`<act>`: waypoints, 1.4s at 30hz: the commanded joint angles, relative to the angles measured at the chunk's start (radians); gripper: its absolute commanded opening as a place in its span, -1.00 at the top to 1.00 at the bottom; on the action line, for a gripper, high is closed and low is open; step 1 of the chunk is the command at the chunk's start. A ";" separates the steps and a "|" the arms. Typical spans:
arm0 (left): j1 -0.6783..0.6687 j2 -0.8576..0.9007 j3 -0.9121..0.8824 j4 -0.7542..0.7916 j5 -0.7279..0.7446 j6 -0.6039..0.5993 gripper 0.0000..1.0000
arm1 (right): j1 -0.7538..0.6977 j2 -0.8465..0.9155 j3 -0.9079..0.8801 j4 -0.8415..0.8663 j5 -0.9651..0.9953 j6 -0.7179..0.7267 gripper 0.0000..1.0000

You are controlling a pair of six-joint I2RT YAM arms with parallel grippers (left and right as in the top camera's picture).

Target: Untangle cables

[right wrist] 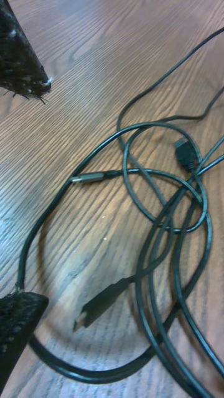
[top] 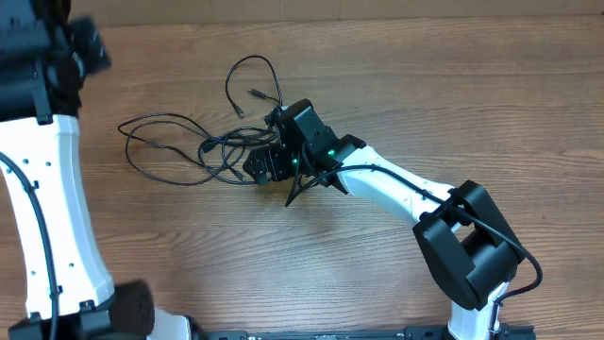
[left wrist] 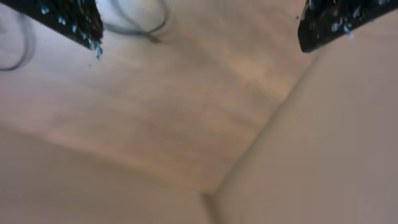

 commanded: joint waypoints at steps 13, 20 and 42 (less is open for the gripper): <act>-0.020 -0.818 -0.880 0.241 0.174 0.003 -0.99 | -0.003 0.043 0.016 0.128 0.004 0.077 -0.85; -0.020 -0.884 -0.892 0.133 0.459 0.002 -1.00 | 0.002 0.099 0.036 0.321 -0.025 0.194 -0.82; -0.020 -0.882 -0.893 0.052 0.473 0.004 -1.00 | -0.006 0.278 0.036 0.389 0.215 0.286 -0.79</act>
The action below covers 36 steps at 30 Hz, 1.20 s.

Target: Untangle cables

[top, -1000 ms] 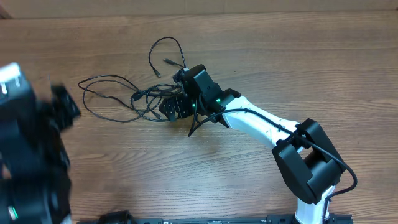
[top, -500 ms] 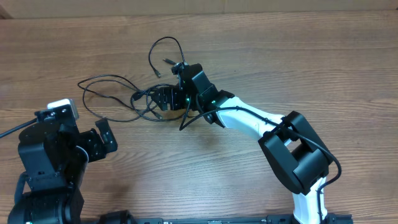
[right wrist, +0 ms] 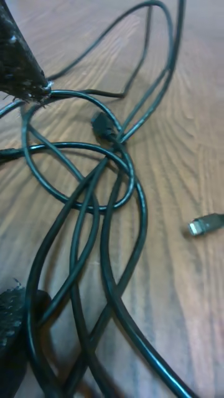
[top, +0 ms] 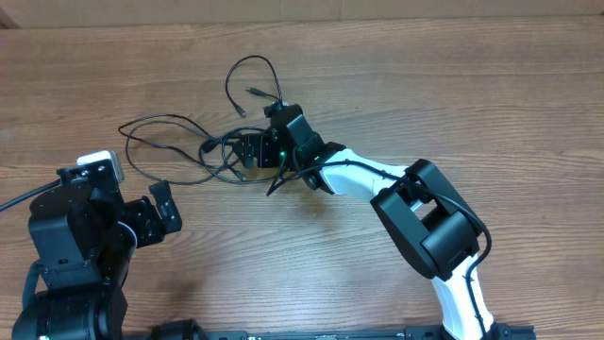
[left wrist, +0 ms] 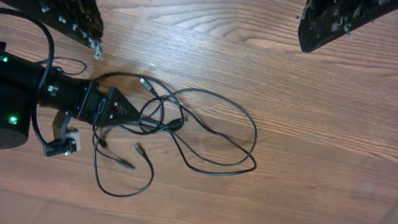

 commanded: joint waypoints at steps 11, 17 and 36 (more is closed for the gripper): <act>0.000 -0.003 0.002 -0.005 0.012 0.001 -1.00 | -0.054 0.088 0.014 0.079 0.167 0.013 0.92; 0.000 -0.002 0.002 -0.004 0.005 0.002 -1.00 | -0.087 -0.027 0.032 0.053 0.121 -0.085 0.92; 0.000 0.046 0.002 -0.056 0.064 0.002 -1.00 | -0.183 -0.160 0.077 -0.410 0.134 -0.275 -0.81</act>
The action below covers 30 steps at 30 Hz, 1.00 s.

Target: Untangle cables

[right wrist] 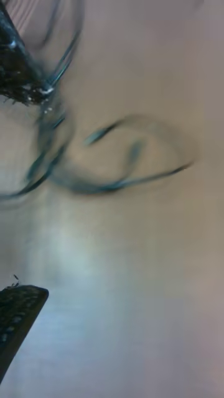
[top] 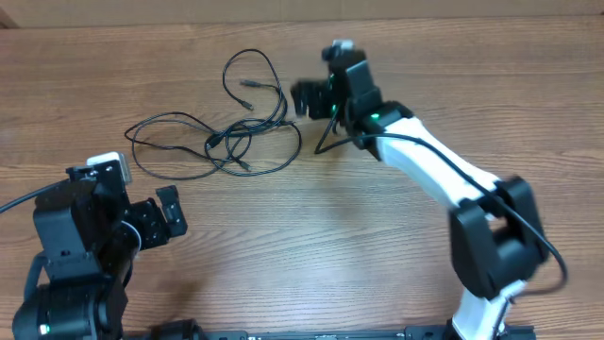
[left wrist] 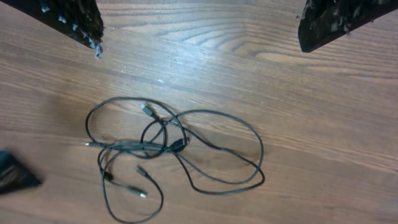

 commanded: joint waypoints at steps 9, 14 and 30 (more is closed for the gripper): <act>0.000 0.138 0.002 -0.012 0.066 0.001 -0.99 | 0.078 0.276 0.389 -0.491 0.024 -0.068 -0.92; 0.000 0.224 0.002 -0.040 0.073 0.020 -1.00 | 0.080 0.283 0.534 -0.547 0.008 -0.056 -0.93; 0.000 0.247 0.002 -0.032 0.073 0.032 -1.00 | 0.076 0.528 0.586 -0.480 -0.049 -0.010 -0.49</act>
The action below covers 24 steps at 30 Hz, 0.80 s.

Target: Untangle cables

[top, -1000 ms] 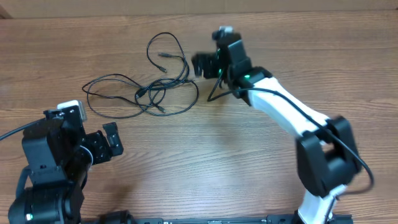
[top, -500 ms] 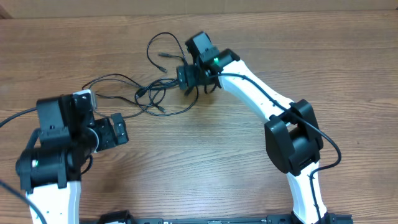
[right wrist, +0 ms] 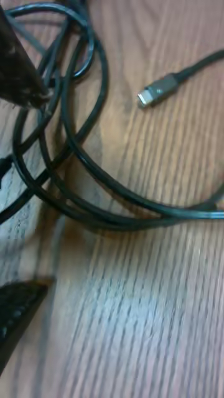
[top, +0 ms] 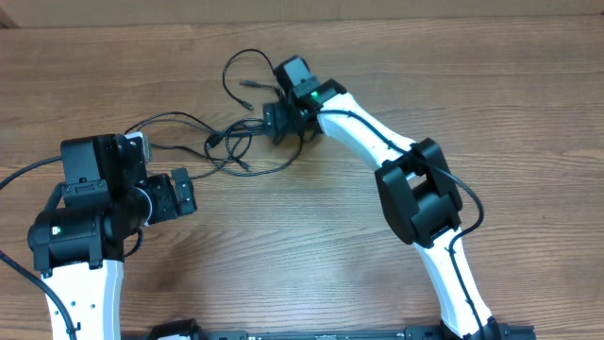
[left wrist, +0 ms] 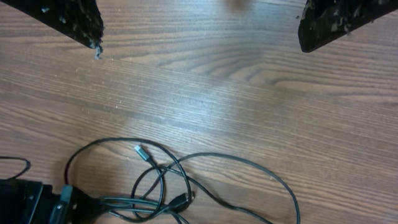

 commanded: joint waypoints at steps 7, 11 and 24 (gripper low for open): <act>0.000 -0.008 0.002 0.002 0.011 0.019 -1.00 | -0.010 0.017 0.054 -0.110 -0.022 -0.039 0.92; 0.000 -0.008 0.002 0.010 0.011 0.019 -0.99 | -0.010 -0.056 0.162 -0.233 0.055 -0.077 0.92; 0.000 0.003 0.002 0.118 0.262 0.150 -1.00 | -0.030 -0.294 0.340 -0.565 0.168 -0.162 0.92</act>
